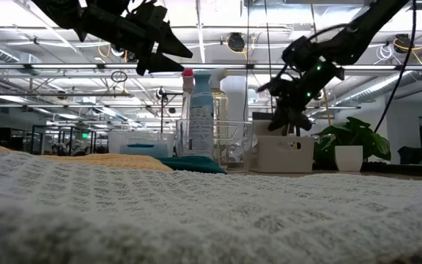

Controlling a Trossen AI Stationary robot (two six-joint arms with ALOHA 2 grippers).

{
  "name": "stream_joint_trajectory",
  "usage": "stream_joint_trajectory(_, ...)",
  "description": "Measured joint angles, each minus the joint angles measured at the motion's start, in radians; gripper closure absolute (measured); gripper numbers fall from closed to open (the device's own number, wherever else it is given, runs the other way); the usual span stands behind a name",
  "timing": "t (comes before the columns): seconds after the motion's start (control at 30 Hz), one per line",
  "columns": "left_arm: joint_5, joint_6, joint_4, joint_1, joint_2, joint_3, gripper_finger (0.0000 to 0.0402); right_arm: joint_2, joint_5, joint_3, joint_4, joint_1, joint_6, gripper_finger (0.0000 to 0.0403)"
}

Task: Pick & Place Kitchen Items
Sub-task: Put the gray microfiber cloth into the gray bin

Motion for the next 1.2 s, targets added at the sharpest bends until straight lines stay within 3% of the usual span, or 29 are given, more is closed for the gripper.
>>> stream_joint_trajectory(0.27, 0.000, 0.000, 0.000, 0.000, 0.000, 0.000, 0.0114, 0.077, 0.056, 0.000, 0.008, -0.001, -0.004, 0.0403)
stream_joint_trajectory(0.5, 0.000, 0.000, 0.000, 0.000, 0.000, 0.000, 0.0114, 0.078, 0.060, 0.000, 0.009, -0.001, 0.008, 0.0403)
stream_joint_trajectory(0.63, 0.000, 0.000, 0.000, 0.000, 0.000, 0.000, 0.0114, 0.078, 0.112, 0.000, 0.015, -0.001, 0.008, 0.0390)
stream_joint_trajectory(0.8, 0.000, 0.000, 0.000, 0.000, 0.000, 0.000, 0.0114, 0.078, 0.189, 0.000, 0.015, -0.001, 0.046, 0.0336)
stream_joint_trajectory(1.03, 0.000, 0.000, 0.000, 0.000, 0.000, 0.000, 0.0114, 0.078, 0.190, 0.000, 0.071, 0.001, 0.074, 0.0229)
stream_joint_trajectory(1.2, 0.000, 0.000, 0.000, 0.000, 0.000, 0.000, 0.0114, 0.078, 0.205, -0.001, 0.146, 0.004, 0.188, 0.0182)
